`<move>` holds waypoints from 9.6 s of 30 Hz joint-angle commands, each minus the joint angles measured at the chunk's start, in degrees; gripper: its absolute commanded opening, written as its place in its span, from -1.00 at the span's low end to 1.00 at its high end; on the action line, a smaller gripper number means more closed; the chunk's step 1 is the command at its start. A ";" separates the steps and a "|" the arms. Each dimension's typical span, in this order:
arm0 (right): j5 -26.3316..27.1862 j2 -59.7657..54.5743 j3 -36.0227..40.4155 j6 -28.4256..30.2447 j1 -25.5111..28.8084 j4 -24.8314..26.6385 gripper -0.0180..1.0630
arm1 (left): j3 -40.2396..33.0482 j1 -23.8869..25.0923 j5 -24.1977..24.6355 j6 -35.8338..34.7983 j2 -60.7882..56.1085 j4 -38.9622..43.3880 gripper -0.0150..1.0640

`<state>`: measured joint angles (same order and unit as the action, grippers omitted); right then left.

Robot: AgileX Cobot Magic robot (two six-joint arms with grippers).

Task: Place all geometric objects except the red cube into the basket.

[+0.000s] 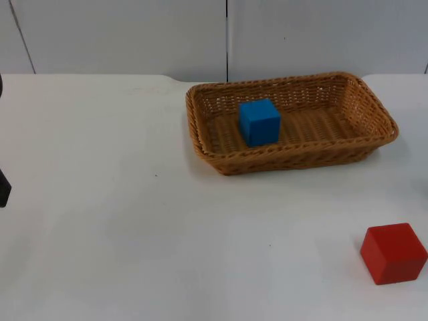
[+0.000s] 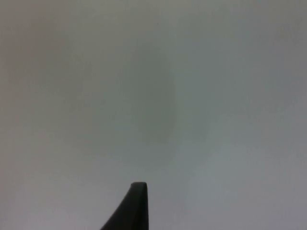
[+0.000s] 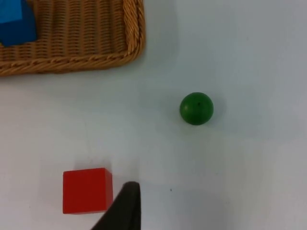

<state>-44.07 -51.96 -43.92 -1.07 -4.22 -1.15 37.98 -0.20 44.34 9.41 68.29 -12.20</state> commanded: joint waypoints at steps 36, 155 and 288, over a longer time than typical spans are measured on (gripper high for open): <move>14.62 -64.53 -25.18 3.63 0.65 -5.83 0.96 | -0.20 0.26 -0.46 -0.45 -0.29 -0.87 0.98; 5.64 -32.76 -34.47 6.70 -12.53 2.85 0.48 | 0.02 0.26 -1.63 -0.21 -0.29 -1.68 0.98; -17.66 51.96 14.41 1.07 -12.45 -2.69 0.98 | -9.60 0.26 17.26 -9.41 -68.29 11.07 0.98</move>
<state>-62.49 -0.17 -29.62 0.00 -16.79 -4.06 28.70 -0.20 61.59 0.00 0.28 -1.25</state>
